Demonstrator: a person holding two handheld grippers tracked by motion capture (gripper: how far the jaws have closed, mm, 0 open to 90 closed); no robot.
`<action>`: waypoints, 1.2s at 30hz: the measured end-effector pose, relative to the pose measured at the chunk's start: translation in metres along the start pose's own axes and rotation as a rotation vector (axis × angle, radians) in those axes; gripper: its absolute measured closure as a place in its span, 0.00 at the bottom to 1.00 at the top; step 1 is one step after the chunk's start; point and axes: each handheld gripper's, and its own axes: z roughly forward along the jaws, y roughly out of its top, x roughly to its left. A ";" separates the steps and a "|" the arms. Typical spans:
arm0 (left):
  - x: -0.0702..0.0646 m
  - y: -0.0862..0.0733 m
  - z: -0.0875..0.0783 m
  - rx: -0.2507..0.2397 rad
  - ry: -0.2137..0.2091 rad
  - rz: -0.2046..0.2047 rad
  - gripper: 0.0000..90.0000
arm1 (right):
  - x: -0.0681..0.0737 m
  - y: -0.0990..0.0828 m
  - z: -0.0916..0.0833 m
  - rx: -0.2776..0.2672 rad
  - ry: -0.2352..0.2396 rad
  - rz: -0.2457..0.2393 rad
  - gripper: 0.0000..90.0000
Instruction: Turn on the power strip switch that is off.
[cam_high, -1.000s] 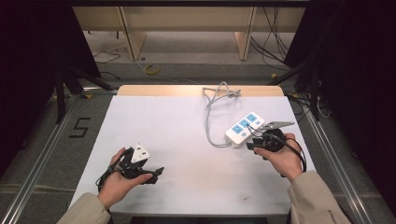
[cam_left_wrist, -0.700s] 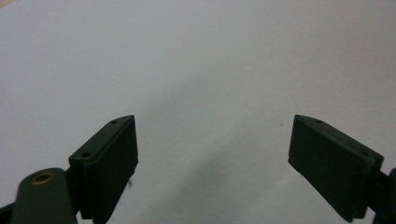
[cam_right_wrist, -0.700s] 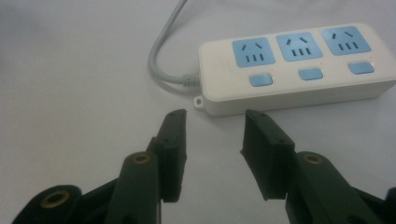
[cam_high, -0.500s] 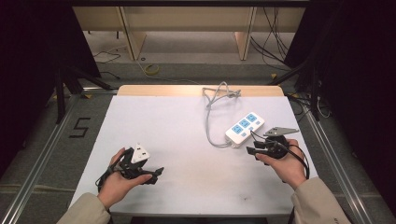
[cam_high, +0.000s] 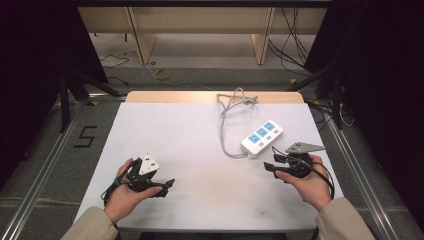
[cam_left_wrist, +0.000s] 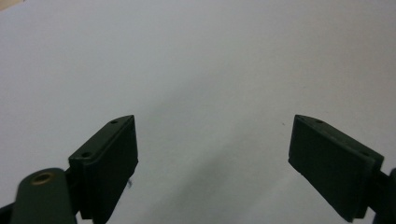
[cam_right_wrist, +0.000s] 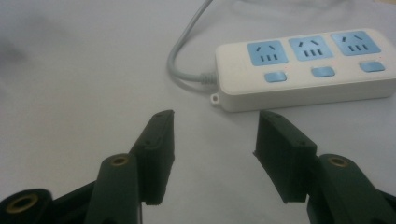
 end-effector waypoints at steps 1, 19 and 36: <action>-0.001 0.000 0.000 -0.010 -0.006 -0.004 0.17 | 0.000 -0.002 0.000 -0.004 0.006 0.001 0.51; -0.003 0.001 -0.003 -0.016 -0.005 0.008 0.17 | 0.009 -0.031 -0.019 -0.047 0.038 0.004 0.42; -0.012 0.004 -0.002 -0.017 -0.035 0.017 0.17 | 0.014 -0.044 -0.033 -0.089 0.035 0.022 0.36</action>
